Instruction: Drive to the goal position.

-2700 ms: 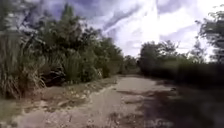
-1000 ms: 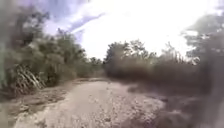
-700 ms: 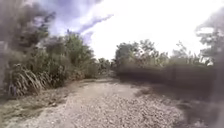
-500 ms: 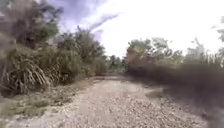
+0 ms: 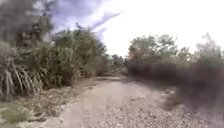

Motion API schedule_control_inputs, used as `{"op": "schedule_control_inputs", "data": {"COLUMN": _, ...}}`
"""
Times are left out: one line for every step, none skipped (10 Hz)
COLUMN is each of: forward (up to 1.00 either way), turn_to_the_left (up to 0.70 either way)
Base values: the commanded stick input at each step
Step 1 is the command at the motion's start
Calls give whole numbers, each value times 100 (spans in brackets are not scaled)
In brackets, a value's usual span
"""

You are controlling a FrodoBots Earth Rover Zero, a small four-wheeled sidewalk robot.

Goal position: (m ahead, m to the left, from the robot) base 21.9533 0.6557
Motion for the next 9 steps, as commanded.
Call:
{"op": "schedule_control_inputs", "data": {"forward": 96, "turn_to_the_left": -38}}
{"op": "schedule_control_inputs", "data": {"forward": 96, "turn_to_the_left": -38}}
{"op": "schedule_control_inputs", "data": {"forward": 96, "turn_to_the_left": -38}}
{"op": "schedule_control_inputs", "data": {"forward": 96, "turn_to_the_left": -38}}
{"op": "schedule_control_inputs", "data": {"forward": 96, "turn_to_the_left": -37}}
{"op": "schedule_control_inputs", "data": {"forward": 97, "turn_to_the_left": -6}}
{"op": "schedule_control_inputs", "data": {"forward": 99, "turn_to_the_left": 0}}
{"op": "schedule_control_inputs", "data": {"forward": 100, "turn_to_the_left": 0}}
{"op": "schedule_control_inputs", "data": {"forward": 100, "turn_to_the_left": 0}}
